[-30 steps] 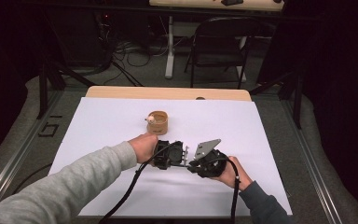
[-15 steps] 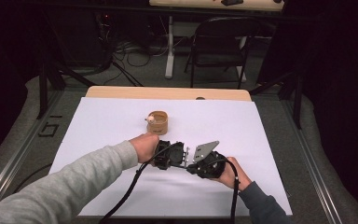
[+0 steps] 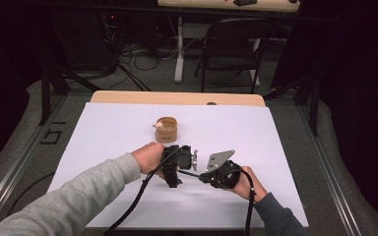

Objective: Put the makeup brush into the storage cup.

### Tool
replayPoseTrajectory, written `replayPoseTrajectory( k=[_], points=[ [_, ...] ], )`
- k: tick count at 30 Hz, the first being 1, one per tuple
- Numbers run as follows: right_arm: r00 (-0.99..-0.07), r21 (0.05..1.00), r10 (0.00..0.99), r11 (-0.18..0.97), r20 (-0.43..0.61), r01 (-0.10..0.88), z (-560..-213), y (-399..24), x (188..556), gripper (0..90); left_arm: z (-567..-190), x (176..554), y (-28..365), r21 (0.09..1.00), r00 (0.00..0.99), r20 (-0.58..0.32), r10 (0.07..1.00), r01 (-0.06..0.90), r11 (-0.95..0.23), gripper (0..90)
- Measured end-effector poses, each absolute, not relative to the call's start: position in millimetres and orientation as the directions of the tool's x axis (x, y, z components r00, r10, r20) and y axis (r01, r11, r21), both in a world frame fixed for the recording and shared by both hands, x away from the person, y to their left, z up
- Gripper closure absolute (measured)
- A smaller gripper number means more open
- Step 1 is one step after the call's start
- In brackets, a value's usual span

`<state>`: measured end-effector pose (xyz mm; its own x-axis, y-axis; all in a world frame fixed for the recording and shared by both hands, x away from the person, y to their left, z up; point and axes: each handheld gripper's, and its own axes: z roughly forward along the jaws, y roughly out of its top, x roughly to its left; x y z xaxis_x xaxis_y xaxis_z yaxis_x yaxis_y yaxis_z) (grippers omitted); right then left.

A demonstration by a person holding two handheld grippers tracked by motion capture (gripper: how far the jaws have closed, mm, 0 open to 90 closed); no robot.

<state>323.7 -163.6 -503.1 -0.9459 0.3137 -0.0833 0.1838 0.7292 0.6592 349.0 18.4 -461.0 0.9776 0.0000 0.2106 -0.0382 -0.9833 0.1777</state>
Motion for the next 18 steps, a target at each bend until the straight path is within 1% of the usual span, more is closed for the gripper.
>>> replayPoseTrajectory(
  k=[2, 5, 7, 10, 14, 18],
  points=[
    [-0.942, 0.659, 0.324, 0.728, -0.088, 0.189, -504, -165, 324, 85.3, -462, 351, 23, 0.205, 0.976, 0.213, 0.032, -0.012, -0.979, 17.6],
    [-0.939, 0.66, 0.332, 0.726, -0.091, 0.193, -504, -167, 325, 85.3, -461, 353, 30, 0.239, 0.972, 0.225, 0.072, 0.017, -0.971, 13.6],
    [-0.937, 0.664, 0.336, 0.722, -0.09, 0.195, -504, -169, 324, 85.3, -461, 353, 35, 0.258, 0.968, 0.233, 0.091, 0.029, -0.966, 8.9],
    [-0.935, 0.662, 0.343, 0.722, -0.091, 0.201, -504, -170, 325, 85.3, -460, 351, 41, 0.285, 0.961, 0.245, 0.131, 0.058, -0.957, 6.7],
    [-0.931, 0.664, 0.354, 0.717, -0.087, 0.211, -504, -174, 325, 85.3, -460, 344, 47, 0.299, 0.95, 0.275, 0.149, 0.063, -0.952, 4.5],
    [-0.929, 0.668, 0.358, 0.713, -0.088, 0.212, -505, -176, 324, 85.3, -463, 340, 54, 0.315, 0.938, 0.298, 0.176, 0.077, -0.946, 0.0]
  ],
)
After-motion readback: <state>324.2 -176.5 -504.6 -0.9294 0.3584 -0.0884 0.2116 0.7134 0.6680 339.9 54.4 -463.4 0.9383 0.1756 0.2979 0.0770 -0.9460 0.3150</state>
